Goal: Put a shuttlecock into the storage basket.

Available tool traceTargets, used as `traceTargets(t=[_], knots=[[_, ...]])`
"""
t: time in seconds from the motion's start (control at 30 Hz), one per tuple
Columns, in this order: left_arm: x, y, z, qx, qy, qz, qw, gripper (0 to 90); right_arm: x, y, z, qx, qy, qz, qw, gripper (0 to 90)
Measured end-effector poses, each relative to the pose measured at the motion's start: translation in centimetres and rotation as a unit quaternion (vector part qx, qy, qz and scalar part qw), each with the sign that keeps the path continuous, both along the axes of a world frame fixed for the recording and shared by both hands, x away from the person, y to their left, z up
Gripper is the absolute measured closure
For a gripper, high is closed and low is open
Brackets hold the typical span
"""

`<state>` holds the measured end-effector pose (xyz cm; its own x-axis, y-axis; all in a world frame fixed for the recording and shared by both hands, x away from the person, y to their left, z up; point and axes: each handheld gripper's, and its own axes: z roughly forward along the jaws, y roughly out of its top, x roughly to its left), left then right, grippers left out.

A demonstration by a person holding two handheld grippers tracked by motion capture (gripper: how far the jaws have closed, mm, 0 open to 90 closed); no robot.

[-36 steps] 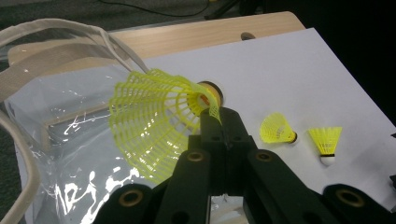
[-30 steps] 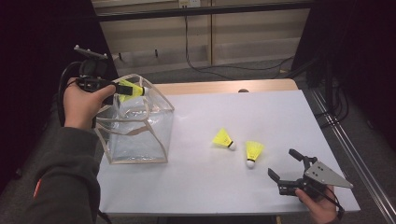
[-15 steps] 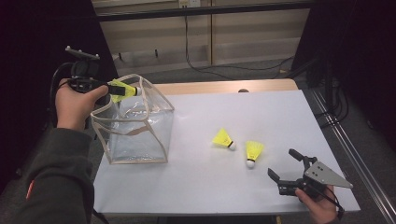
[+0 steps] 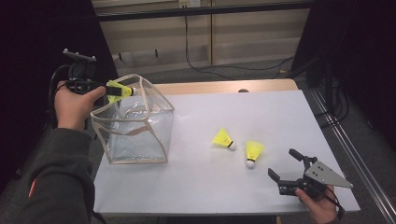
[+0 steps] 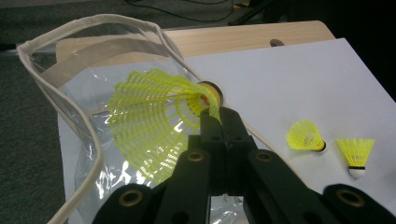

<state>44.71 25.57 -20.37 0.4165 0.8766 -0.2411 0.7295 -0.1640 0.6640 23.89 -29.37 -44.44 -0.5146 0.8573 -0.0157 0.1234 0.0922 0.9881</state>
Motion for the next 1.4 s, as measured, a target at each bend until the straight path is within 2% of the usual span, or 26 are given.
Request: traceTargets(t=[0.27,0.43,0.47,0.63,0.77,1.03,1.4], knots=[[0.4,0.2,-0.9,-0.003,0.001,0.014,0.9999,90.0,0.0,-0.1,0.0,-0.003,0.001,-0.001,1.0,1.5],[0.6,0.2,-1.3,-0.001,0.007,0.013,0.9999,90.0,0.0,-0.1,0.0,-0.002,0.001,-0.001,1.0,1.5],[0.7,0.3,-1.4,0.004,0.008,0.012,0.9999,90.0,0.0,-0.1,0.0,-0.002,0.001,-0.001,1.0,1.5],[0.9,0.0,-1.6,0.002,0.008,0.013,0.9999,90.0,0.0,-0.1,0.0,-0.002,0.0,0.0,1.0,1.5],[1.1,-0.3,-1.7,0.009,0.008,0.011,0.9999,90.0,0.0,-0.1,0.0,-0.002,0.001,-0.001,1.0,1.5],[1.3,-0.7,-2.1,0.01,0.007,0.018,0.9998,90.0,0.0,-0.1,0.0,-0.002,0.0,-0.001,1.0,1.5],[1.9,-0.5,-3.1,0.016,0.013,0.027,0.9994,90.0,0.0,-0.1,0.0,-0.001,0.0,-0.001,1.0,1.5]])
